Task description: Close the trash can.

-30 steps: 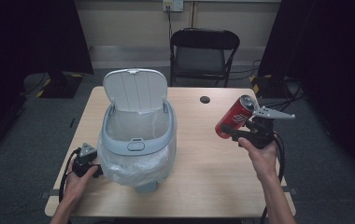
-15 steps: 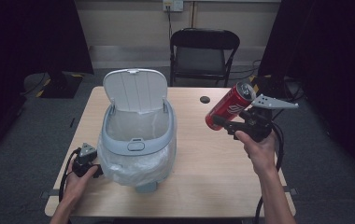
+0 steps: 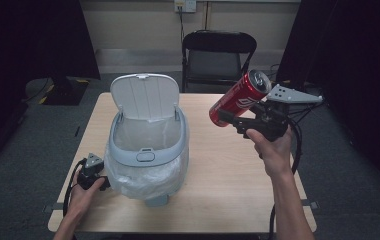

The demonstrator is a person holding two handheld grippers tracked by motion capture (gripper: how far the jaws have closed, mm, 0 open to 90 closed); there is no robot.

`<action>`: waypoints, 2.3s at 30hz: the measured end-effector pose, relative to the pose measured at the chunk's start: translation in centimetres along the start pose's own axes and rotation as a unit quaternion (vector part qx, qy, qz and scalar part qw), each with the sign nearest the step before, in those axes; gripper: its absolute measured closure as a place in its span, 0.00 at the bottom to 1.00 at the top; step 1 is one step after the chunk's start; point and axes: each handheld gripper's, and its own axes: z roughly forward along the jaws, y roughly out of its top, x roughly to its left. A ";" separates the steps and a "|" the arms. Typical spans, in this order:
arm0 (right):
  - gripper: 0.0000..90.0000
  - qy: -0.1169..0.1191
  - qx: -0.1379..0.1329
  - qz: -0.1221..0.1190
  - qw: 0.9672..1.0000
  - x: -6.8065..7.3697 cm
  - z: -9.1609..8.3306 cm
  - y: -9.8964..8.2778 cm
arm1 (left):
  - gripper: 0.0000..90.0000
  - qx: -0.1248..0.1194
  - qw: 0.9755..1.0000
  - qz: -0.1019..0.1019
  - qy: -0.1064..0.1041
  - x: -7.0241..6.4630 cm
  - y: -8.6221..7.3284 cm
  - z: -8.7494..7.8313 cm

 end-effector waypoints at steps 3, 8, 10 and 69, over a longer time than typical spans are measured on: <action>0.39 0.017 -0.008 -0.007 1.000 0.8 0.8 1.2 | 0.23 0.000 1.000 0.000 0.000 0.0 0.0 0.0; 0.39 0.038 -0.016 -0.019 0.999 2.0 1.9 2.3 | 0.23 0.000 1.000 0.000 0.000 0.0 0.0 0.0; 0.39 0.047 -0.013 -0.027 0.998 2.7 2.5 2.7 | 0.23 0.000 1.000 0.001 0.000 0.0 0.0 0.0; 0.35 0.119 0.148 -0.056 0.980 6.5 16.3 0.3 | 0.22 0.000 1.000 0.001 0.000 0.0 0.0 0.0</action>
